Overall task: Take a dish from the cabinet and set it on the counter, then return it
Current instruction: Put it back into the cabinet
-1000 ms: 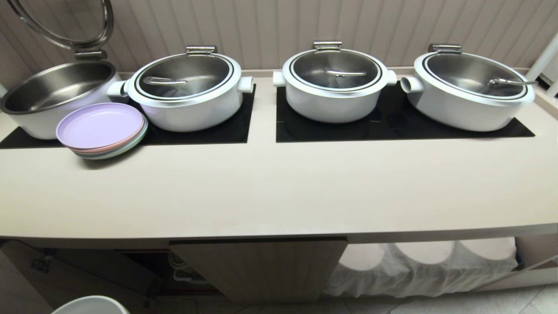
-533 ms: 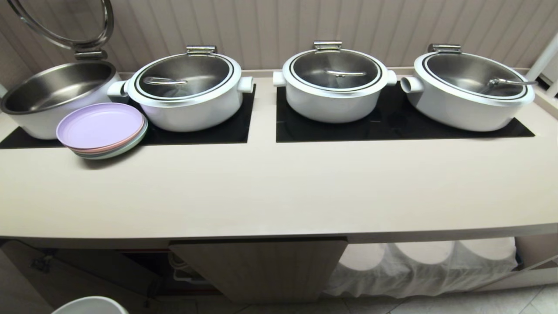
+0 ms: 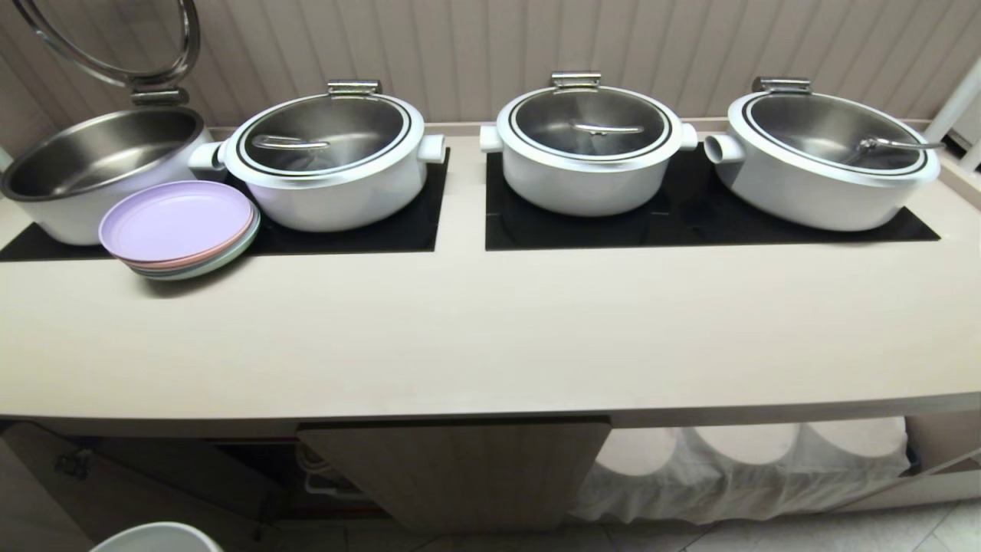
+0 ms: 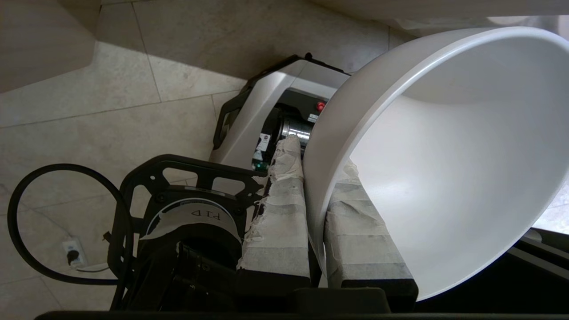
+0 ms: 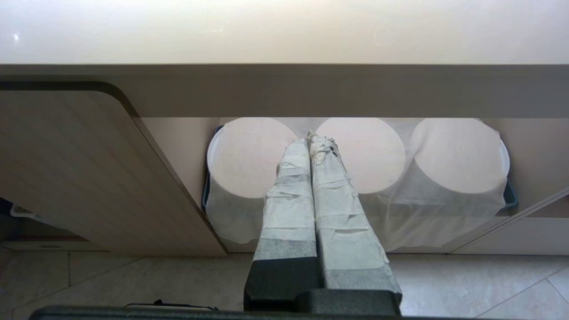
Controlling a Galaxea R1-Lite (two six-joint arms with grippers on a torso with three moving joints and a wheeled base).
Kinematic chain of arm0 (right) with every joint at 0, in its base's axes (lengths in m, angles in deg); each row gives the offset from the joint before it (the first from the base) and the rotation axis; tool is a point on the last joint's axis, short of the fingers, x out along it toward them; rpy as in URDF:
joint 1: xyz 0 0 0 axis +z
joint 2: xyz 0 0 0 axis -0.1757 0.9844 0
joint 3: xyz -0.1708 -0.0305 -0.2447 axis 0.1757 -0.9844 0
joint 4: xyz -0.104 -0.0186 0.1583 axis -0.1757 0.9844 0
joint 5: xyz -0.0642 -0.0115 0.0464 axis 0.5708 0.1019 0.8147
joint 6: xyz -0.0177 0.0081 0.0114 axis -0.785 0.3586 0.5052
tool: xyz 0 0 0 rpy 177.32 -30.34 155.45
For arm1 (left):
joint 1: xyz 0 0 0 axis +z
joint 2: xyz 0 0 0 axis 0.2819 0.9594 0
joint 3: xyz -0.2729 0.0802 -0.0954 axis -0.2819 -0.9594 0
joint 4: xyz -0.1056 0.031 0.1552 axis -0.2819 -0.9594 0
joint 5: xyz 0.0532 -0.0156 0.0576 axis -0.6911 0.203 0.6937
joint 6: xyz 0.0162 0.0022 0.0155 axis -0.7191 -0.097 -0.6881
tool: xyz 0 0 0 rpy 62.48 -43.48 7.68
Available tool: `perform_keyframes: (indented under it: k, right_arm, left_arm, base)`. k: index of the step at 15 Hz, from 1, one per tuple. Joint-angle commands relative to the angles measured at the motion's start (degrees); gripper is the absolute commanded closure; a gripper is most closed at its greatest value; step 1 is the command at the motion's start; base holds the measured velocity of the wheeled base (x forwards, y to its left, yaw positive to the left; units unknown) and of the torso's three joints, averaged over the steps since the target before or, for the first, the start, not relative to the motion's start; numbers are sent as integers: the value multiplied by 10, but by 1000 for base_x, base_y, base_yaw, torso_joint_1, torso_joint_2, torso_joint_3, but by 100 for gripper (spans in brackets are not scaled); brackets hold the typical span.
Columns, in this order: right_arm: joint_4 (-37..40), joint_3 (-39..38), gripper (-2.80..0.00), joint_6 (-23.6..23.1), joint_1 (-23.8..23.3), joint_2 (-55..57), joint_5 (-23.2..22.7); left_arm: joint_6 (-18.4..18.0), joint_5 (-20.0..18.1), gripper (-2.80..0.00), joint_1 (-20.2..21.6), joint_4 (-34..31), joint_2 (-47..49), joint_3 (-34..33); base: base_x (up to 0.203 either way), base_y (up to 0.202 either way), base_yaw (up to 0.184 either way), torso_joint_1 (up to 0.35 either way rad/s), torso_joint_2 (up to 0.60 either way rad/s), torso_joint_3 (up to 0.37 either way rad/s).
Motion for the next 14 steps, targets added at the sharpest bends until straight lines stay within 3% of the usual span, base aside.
perform_keyframes:
  k: [1, 14]
  right_arm:
    - [0, 0, 0, 0, 1, 0, 0]
    - [0, 0, 0, 5, 0, 0, 1]
  left_arm:
    - [2, 1, 0, 0, -2, 0, 0]
    - [2, 1, 0, 0, -4, -12, 0]
  base:
    - [0, 0, 0, 0, 0, 0]
    - [0, 0, 0, -140, 305, 156]
